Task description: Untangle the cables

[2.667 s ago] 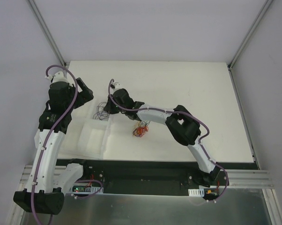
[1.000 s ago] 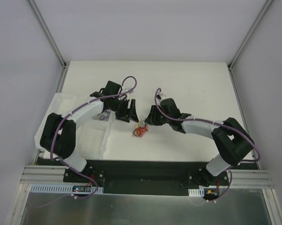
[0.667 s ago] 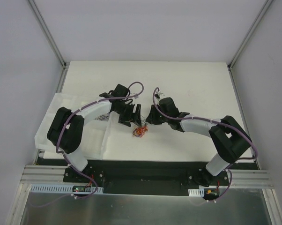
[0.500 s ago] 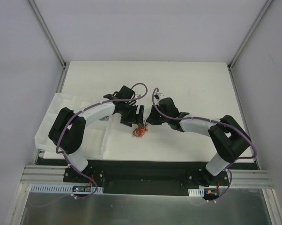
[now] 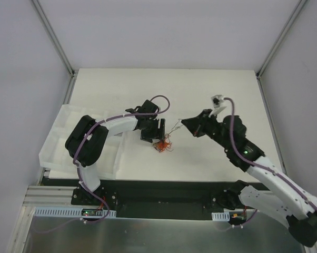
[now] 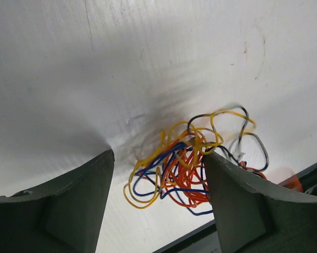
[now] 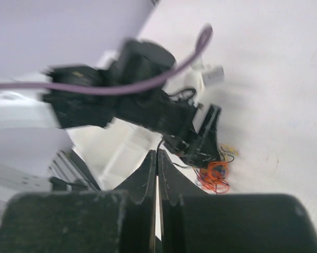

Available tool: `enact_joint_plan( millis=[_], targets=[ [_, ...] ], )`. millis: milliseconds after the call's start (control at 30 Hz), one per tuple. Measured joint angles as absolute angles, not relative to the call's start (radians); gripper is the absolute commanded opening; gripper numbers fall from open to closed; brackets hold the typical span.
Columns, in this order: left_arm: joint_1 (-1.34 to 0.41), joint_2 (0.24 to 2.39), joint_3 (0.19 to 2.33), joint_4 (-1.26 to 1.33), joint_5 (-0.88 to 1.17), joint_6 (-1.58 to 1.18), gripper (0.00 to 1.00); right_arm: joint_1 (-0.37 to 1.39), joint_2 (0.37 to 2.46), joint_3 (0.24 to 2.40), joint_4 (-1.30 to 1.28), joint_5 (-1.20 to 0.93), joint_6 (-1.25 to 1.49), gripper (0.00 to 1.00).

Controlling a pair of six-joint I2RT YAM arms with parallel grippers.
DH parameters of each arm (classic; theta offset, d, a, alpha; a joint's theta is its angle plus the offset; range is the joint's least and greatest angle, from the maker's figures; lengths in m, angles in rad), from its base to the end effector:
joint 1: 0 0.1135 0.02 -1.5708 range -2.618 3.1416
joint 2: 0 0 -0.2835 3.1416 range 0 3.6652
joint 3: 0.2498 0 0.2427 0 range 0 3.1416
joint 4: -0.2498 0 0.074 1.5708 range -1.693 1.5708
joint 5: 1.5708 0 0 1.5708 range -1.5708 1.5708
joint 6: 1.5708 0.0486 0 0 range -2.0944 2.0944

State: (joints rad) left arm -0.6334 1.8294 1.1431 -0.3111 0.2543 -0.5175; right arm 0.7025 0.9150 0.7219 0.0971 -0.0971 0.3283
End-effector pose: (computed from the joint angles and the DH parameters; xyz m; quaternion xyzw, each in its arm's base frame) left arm 0.2975 -0.2337 0.1833 0.0909 0.9478 -0.2547 0.1691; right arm 0.1582 0.1401 0.3402 -0.1696 0.7204 0.3623 0.5666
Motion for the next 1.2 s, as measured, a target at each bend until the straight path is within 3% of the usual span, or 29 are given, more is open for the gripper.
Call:
enact_joint_plan(
  millis=[167, 500, 1000, 1200],
  targets=[
    [-0.635, 1.838, 1.141, -0.267, 0.252, -0.539, 0.68, 0.682, 0.716, 0.937, -0.121, -0.020, 0.291, 0.00],
    [-0.642, 1.839, 1.111, -0.173, 0.259, -0.562, 0.67, 0.680, 0.714, 1.392, -0.445, 0.116, 0.089, 0.00],
    [-0.648, 1.831, 1.096, -0.131, 0.264, -0.558, 0.72, 0.680, 0.719, 1.509, -0.464, 0.194, -0.020, 0.00],
    [-0.646, 1.691, 1.021, -0.171, 0.226, -0.514, 0.79, 0.680, 0.681, 1.459, -0.419, 0.214, -0.027, 0.00]
  ],
)
